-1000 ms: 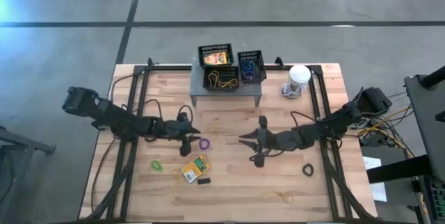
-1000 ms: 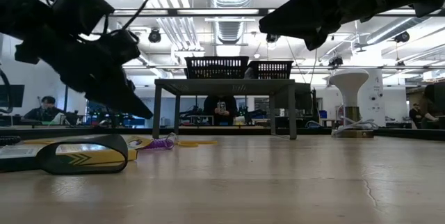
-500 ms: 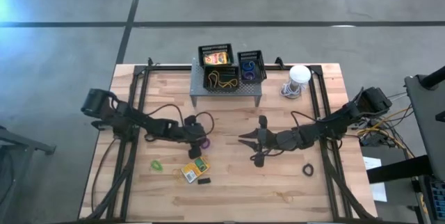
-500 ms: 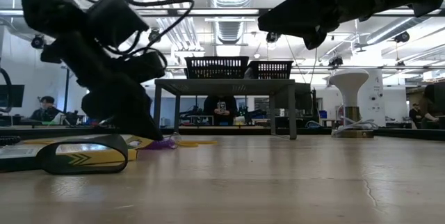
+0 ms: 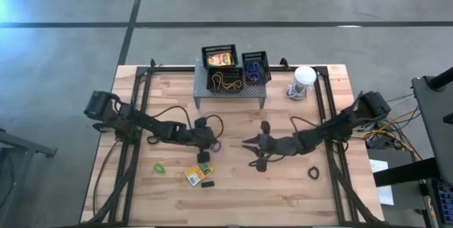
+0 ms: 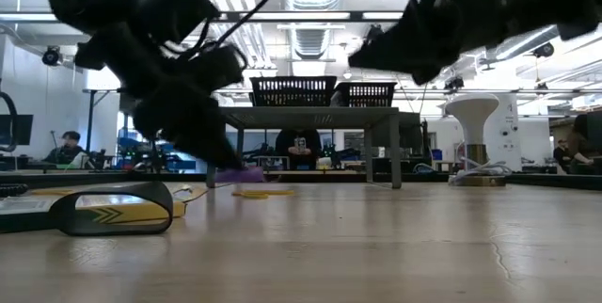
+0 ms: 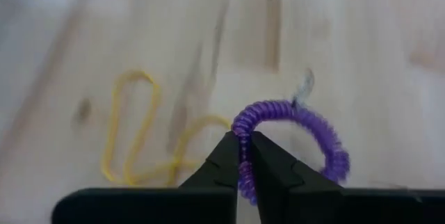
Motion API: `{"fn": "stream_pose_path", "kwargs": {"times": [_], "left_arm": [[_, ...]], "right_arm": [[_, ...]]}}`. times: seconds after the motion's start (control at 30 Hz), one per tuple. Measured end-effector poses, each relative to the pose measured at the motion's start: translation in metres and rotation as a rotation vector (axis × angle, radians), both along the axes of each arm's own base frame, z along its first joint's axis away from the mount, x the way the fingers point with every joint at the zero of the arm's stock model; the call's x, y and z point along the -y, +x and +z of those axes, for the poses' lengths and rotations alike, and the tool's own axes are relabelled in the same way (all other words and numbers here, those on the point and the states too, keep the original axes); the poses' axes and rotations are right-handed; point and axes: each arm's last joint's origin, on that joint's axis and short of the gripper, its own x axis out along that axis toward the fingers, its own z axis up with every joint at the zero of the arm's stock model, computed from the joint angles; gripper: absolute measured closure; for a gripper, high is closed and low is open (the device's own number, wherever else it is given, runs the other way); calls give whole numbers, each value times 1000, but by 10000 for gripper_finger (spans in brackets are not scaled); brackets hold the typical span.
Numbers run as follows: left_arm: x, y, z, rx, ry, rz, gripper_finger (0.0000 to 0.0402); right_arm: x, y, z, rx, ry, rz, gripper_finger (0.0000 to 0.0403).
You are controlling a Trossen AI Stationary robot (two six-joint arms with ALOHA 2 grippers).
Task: Pick & Place Office Desk Supplies
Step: Put the violet spring keychain into the right black bin
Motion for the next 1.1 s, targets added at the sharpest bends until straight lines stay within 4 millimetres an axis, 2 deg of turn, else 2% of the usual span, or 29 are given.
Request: {"fn": "stream_pose_path", "kwargs": {"times": [0.2, 0.37, 0.57, 0.73, 0.9, 1.1], "left_arm": [[6, 18, 23, 143, 71, 72, 378], [13, 26, 36, 201, 181, 93, 378], [26, 28, 43, 227, 267, 60, 378], [35, 28, 47, 244, 331, 58, 378], [39, 30, 51, 261, 341, 59, 378], [39, 29, 52, 260, 347, 67, 378]], "right_arm": [[4, 14, -35, 14, 134, -69, 339], [13, 24, -47, 118, 223, -114, 319], [21, 30, -47, 208, 248, -135, 268], [19, 38, -44, 217, 259, -100, 237], [15, 50, -38, 187, 235, -6, 230], [12, 61, -34, 118, 169, -4, 243]]}}
